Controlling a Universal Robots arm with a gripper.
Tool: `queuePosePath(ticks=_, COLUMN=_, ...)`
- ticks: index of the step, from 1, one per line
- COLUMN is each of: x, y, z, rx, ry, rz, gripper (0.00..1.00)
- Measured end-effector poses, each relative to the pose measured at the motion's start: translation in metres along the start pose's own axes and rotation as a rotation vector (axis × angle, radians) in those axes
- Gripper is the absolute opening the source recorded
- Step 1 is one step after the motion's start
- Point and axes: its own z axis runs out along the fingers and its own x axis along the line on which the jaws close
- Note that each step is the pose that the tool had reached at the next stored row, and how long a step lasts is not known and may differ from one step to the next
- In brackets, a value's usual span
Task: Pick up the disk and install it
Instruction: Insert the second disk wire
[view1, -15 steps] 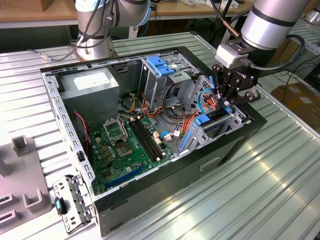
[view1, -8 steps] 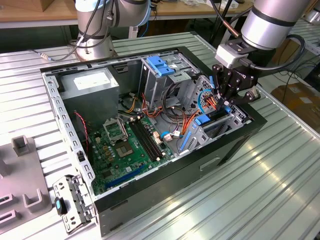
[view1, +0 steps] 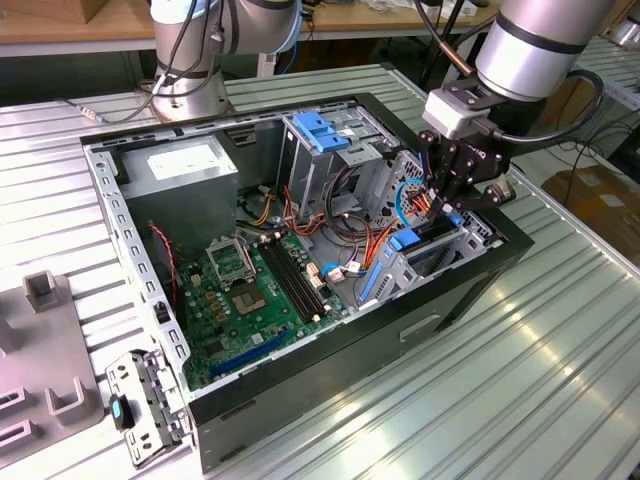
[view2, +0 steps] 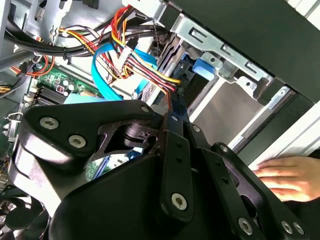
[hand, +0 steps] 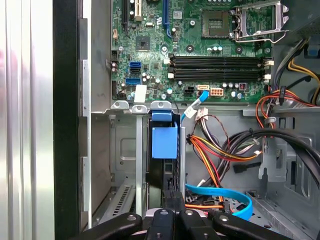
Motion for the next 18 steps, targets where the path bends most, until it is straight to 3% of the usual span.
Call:
queuePosePath(ticks=3, x=0.0, y=0.0005, z=-0.0002, rx=0.0, ry=0.0002, rz=0.0, gripper=0.11)
queuePosePath(ticks=6, x=0.0001, y=0.0005, z=-0.0055, rx=0.0, ry=0.0, rz=0.0, gripper=0.11)
queuePosePath(ticks=9, x=0.0005, y=0.0001, z=-0.0239, rx=0.0, ry=0.0001, rz=0.0, gripper=0.11)
queuePosePath(ticks=10, x=0.0006, y=0.0001, z=-0.0267, rx=-0.0001, ry=0.0003, rz=0.0, gripper=0.11)
queuePosePath(ticks=12, x=0.0007, y=0.0004, z=-0.0276, rx=-0.0007, ry=-0.0026, rz=0.0, gripper=0.11)
queuePosePath(ticks=14, x=0.0006, y=0.0053, z=-0.0279, rx=-0.0014, ry=-0.0069, rz=0.0, gripper=0.11)
queuePosePath(ticks=18, x=0.0007, y=0.009, z=-0.0317, rx=-0.0016, ry=-0.0084, rz=0.0, gripper=0.11)
